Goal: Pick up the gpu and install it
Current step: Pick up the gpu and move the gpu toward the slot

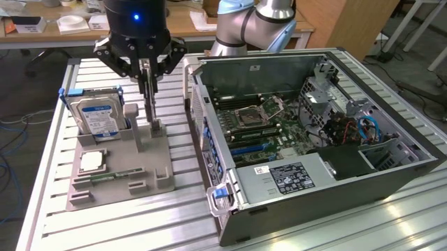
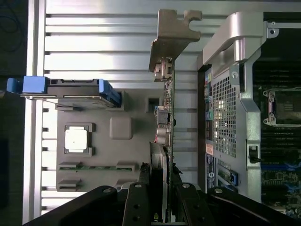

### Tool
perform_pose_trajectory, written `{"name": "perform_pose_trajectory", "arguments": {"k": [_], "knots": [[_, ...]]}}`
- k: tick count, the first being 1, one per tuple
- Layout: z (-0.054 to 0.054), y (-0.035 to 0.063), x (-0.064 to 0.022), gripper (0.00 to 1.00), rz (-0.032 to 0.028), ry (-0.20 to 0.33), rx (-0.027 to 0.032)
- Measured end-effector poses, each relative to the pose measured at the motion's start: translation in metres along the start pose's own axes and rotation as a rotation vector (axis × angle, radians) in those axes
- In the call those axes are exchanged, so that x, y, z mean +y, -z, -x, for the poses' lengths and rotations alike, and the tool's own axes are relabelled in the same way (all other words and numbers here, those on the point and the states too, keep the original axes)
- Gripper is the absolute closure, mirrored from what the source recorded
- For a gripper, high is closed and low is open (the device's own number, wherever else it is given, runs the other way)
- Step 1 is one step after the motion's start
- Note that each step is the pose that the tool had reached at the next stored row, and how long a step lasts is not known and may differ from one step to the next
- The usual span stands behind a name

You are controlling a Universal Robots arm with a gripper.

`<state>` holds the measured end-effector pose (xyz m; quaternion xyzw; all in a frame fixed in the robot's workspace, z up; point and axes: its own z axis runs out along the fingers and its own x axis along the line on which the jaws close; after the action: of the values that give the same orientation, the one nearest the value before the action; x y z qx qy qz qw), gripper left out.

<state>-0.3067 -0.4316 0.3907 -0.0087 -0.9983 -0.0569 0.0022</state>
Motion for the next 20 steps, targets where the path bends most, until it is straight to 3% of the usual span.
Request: {"name": "perform_pose_trajectory", "arguments": {"k": [7, 11, 20], "knots": [[0.000, 0.0174, 0.0020, 0.73, 0.0036, 0.000, 0.0001], [0.001, 0.0178, 0.0020, 0.73, 0.0036, 0.000, 0.0003], [0.036, 0.0174, 0.0026, 0.73, 0.0036, 0.000, 0.0001]]}}
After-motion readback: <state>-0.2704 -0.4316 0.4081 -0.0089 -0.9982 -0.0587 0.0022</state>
